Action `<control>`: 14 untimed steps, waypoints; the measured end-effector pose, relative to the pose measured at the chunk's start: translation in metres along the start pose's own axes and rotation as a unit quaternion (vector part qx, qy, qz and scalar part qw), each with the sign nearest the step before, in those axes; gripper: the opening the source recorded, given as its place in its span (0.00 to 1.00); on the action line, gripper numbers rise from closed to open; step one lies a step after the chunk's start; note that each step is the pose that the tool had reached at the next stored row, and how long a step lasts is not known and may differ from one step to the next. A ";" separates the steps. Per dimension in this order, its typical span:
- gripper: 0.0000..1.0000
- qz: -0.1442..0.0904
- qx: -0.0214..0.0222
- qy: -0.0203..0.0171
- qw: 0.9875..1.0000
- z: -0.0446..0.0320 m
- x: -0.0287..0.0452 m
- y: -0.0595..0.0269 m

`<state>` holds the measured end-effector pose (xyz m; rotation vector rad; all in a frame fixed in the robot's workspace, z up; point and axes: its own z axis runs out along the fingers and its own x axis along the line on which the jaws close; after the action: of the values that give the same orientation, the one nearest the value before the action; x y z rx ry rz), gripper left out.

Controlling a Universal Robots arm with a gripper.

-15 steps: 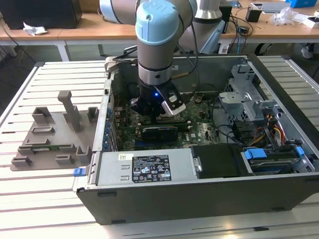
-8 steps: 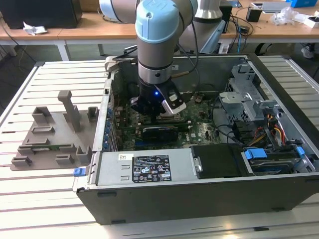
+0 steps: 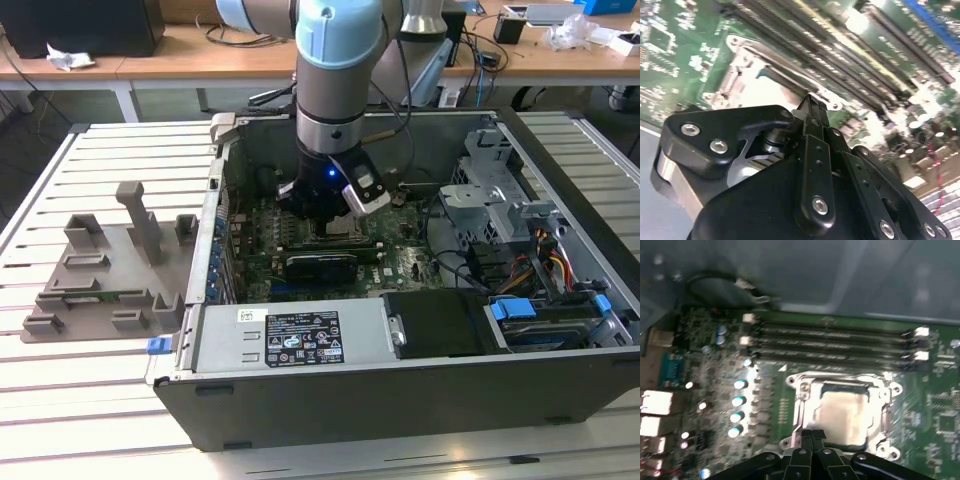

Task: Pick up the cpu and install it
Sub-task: 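Install the second cpu locking lever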

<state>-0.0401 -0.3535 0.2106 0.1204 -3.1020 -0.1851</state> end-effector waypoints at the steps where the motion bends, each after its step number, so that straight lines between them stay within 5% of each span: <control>1: 0.11 0.000 0.001 0.002 1.000 0.0003 -0.0058 0.0027; 4: 0.11 0.001 0.004 0.006 1.000 0.0007 -0.0191 0.0076; 5: 0.11 0.001 0.009 0.007 1.000 0.0008 -0.0228 0.0092; 12: 0.11 0.004 0.063 0.012 0.998 0.0015 -0.0300 0.0256; 14: 0.11 0.004 0.070 0.013 0.997 -0.0061 -0.0299 0.0286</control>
<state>-0.0122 -0.3235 0.2193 0.1132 -3.0874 0.0332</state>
